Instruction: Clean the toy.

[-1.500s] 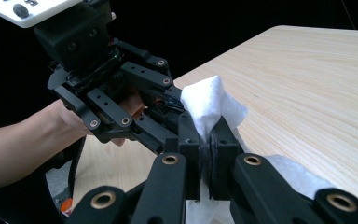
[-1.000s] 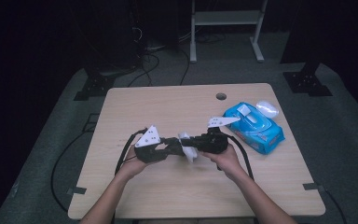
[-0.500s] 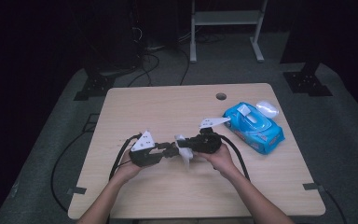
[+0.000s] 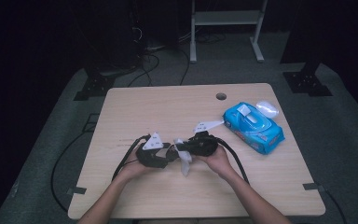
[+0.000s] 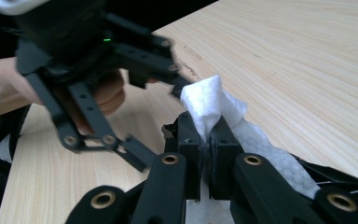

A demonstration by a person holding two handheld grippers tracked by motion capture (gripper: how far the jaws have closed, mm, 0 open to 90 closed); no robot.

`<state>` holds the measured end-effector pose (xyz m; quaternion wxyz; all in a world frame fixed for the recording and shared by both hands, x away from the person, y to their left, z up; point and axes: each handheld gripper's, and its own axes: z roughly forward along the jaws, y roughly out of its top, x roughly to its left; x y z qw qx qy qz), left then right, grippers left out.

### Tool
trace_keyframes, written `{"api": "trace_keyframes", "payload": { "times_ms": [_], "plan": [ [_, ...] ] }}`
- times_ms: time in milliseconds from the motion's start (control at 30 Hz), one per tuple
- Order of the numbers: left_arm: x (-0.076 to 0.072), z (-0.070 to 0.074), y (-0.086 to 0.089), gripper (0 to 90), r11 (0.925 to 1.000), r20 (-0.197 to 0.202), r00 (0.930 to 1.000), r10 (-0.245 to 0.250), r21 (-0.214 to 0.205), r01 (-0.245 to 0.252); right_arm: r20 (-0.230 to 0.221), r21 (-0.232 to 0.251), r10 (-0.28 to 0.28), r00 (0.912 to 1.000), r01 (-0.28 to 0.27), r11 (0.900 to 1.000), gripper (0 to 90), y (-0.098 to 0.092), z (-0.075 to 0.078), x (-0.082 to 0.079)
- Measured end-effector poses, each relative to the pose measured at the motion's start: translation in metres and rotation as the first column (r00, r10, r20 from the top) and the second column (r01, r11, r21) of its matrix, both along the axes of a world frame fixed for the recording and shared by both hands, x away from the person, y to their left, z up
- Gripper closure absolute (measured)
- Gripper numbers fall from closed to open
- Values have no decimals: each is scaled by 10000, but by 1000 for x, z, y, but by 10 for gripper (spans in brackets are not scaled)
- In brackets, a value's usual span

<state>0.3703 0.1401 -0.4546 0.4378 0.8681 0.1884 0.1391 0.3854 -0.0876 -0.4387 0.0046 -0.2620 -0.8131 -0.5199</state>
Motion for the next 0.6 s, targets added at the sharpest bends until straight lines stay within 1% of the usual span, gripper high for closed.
{"api": "trace_keyframes", "payload": {
  "times_ms": [33,67,100,133,167,200,267,333,367,400,467,500,533,600],
  "plan": [
    [3,0,-3,386,10000,16,10000,-55,60,55,3,-22,-14,10000,14,10000,853,0,0,0],
    [5,0,-6,383,9996,-16,9999,-165,239,166,19,-43,-17,10000,17,10000,853,1,1,0],
    [7,0,-8,407,9994,83,9995,-295,191,293,25,-57,-12,10000,13,10000,853,1,1,0],
    [7,0,-9,482,9987,107,9987,-494,94,493,92,-105,-16,10000,16,9999,853,1,1,0],
    [8,0,-10,557,9985,54,9988,-484,270,482,176,-161,-55,9998,58,9999,853,0,2,0],
    [9,0,-12,595,9983,73,9990,-452,360,449,264,-242,-91,9996,97,9997,853,-1,2,1],
    [11,1,-11,630,9982,-38,9988,-485,351,486,446,-381,-217,9988,234,9990,853,-6,3,2],
    [12,2,-12,633,9977,-18,9986,-526,421,526,567,-560,-420,9975,452,9974,853,-13,4,4],
    [12,2,-12,634,9980,-31,9987,-513,362,514,601,-665,-537,9967,577,9961,853,-17,4,5],
    [12,2,-12,640,9978,-4,9986,-530,395,530,678,-779,-580,9960,632,9950,853,-21,4,6],
    [12,3,-12,639,9975,-27,9984,-565,416,566,914,-1010,-809,9925,900,9908,854,-27,6,7],
    [12,3,-11,637,9977,-78,9983,-575,357,577,1032,-1166,-911,9905,1030,9878,853,-30,7,7],
    [13,2,-11,613,9974,-157,9977,-662,281,666,1093,-1230,-1009,9889,1141,9858,853,-34,8,8],
    [15,2,-13,496,9976,-238,9982,-544,406,554,1091,-1247,-1116,9878,1250,9843,853,-40,8,9]
  ]
}}
